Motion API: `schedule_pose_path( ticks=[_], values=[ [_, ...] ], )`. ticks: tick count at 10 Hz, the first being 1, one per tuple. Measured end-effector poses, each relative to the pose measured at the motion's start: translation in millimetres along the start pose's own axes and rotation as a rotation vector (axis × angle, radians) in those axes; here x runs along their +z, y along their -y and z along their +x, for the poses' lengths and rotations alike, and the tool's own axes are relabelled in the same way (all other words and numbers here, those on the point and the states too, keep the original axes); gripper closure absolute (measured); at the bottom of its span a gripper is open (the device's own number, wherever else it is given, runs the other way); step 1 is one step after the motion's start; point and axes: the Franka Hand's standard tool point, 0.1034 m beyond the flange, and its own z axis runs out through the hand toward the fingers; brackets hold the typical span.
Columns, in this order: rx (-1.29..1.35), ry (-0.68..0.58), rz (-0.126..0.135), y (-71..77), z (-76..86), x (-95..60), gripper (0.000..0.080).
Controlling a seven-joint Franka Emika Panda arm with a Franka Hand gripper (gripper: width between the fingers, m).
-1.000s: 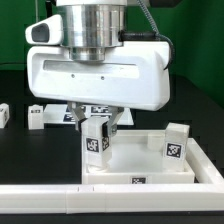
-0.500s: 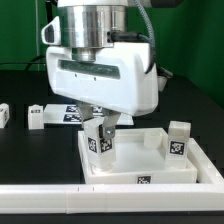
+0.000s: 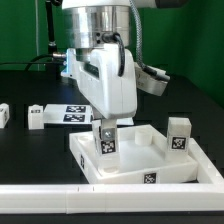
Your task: Assemble square table
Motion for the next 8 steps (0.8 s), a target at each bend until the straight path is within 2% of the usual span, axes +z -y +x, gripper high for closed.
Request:
schedule_pose_path(
  ticks=[1, 2, 3, 4, 7, 8],
  values=[
    [-0.058, 0.001, -0.001, 0.0, -1.1, 0.2, 0.0271],
    [-0.088, 0.003, -0.002, 0.5, -4.0, 0.5, 0.0188],
    [-0.179, 0.004, -0.009, 1.3, -6.9, 0.2, 0.0188],
    [-0.244, 0.004, -0.008, 1.1, -6.0, 0.3, 0.0158],
    [-0.458, 0.005, -0.008, 1.0, -5.7, 0.3, 0.0150],
    [-0.611, 0.006, -0.009, 0.3, -3.1, 0.1, 0.0150]
  ],
)
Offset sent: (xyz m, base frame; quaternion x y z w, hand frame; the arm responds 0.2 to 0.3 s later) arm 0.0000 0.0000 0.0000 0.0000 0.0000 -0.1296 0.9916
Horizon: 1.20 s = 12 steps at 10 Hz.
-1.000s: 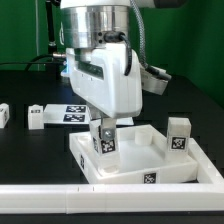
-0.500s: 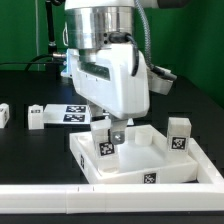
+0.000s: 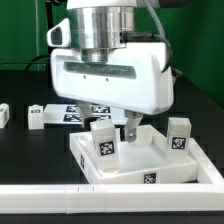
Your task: Assemble square table
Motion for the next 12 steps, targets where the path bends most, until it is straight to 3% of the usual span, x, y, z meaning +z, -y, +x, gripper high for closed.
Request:
schedule_pose_path(
  ticks=[4, 8, 9, 10, 12],
  values=[
    [-0.452, -0.016, -0.001, 1.9, 2.0, -0.8, 0.0150],
    [-0.668, -0.017, -0.009, 0.4, 3.3, -0.9, 0.0150],
    [-0.702, -0.018, -0.012, 0.6, 3.1, -0.9, 0.0270],
    [-0.709, -0.018, -0.012, 0.7, 2.8, -0.7, 0.0270],
    [-0.706, -0.018, -0.012, 0.5, 3.0, -0.7, 0.0514]
  ],
)
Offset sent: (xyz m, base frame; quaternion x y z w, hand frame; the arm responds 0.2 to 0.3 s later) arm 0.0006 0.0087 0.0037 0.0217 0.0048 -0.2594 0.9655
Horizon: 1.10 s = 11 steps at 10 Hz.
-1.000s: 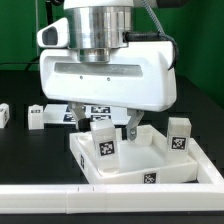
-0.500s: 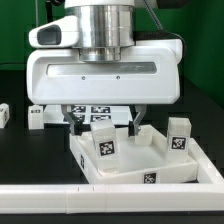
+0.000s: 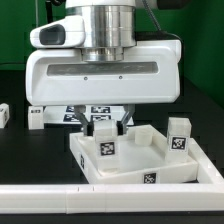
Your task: Assemble square table
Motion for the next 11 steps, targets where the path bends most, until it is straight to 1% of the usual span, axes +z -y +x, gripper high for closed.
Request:
schedule_pose_path(
  ticks=[4, 6, 7, 8, 9, 10, 11],
  values=[
    [0.047, 0.000, 0.001, -0.1, -0.1, 0.1, 0.0514],
    [0.276, -0.012, -0.001, 1.9, -0.2, 0.9, 0.0514],
    [0.447, -0.021, 0.002, 5.3, -0.2, 1.4, 0.0514],
    [0.563, -0.027, 0.008, 7.9, -0.2, 2.1, 0.0512],
    [0.631, -0.026, 0.017, 7.0, -0.2, 2.3, 0.0512],
    [0.802, -0.024, 0.023, 9.1, -0.1, 2.6, 0.0512],
    [0.901, -0.019, 0.026, 9.0, 0.7, 2.7, 0.0512]
  ],
)
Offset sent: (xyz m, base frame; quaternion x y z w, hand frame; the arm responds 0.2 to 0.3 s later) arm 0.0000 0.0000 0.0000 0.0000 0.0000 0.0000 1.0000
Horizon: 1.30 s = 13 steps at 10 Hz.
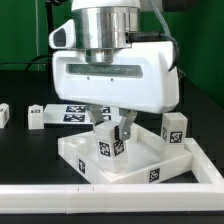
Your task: Assemble square table
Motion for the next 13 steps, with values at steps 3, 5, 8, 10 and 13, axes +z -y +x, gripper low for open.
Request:
schedule_pose_path(
  ticks=[3, 5, 8, 10, 13],
  values=[
    [0.213, 0.007, -0.004, 2.8, -0.8, 0.4, 0.0512],
    [0.147, 0.006, -0.004, 2.6, -0.5, 0.3, 0.0326],
    [-0.070, 0.005, -0.004, 2.1, 0.8, -0.3, 0.0162],
    [-0.200, 0.005, -0.004, 1.9, 1.1, -0.2, 0.0153],
    [-0.524, 0.001, -0.013, 3.6, 2.3, -1.4, 0.0151]
  ],
)
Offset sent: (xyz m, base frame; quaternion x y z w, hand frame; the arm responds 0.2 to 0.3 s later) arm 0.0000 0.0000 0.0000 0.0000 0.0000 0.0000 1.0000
